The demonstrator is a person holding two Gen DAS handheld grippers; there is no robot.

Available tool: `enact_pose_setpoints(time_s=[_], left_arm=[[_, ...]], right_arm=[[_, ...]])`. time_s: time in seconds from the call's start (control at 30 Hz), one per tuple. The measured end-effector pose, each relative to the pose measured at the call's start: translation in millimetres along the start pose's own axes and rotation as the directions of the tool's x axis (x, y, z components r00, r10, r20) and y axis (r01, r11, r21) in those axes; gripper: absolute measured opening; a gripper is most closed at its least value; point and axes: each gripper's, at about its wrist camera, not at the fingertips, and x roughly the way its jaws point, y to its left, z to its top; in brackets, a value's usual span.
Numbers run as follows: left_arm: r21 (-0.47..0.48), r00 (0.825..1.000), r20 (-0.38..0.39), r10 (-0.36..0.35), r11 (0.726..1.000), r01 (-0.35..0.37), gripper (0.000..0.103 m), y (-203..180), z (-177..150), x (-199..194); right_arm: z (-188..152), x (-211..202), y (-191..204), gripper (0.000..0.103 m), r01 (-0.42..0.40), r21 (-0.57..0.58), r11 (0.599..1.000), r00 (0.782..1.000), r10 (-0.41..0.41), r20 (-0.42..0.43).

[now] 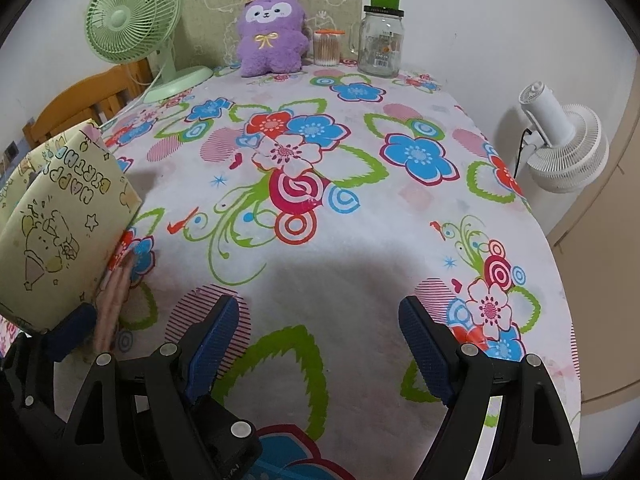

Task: Organize soft objects
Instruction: 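Stand the pink wet-wipe pack on edge with the left hand and grasp it with the left tool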

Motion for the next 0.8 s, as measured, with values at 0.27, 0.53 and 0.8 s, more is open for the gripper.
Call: enact_pose_setpoints(time_s=[0.27,0.53,0.8], left_arm=[[-0.009,0.999,-0.004,-0.044,0.999,0.044,0.094,4,-1,-1],[0.05,0.994,0.022,-0.106,0.993,0.104,0.042,-5,-3,-11],[0.07,0.989,0.016,-0.145,0.987,0.143,0.0,-10,-1,-11]], right_arm=[[1,2,4,0.085,-0.004,-0.011,1.0,1.0,0.004,0.004],[-3,0,0,0.085,-0.031,0.019,0.999,1.0,0.031,0.003],[-5,-10,-4,0.085,-0.006,0.004,1.0,0.999,0.006,0.034]])
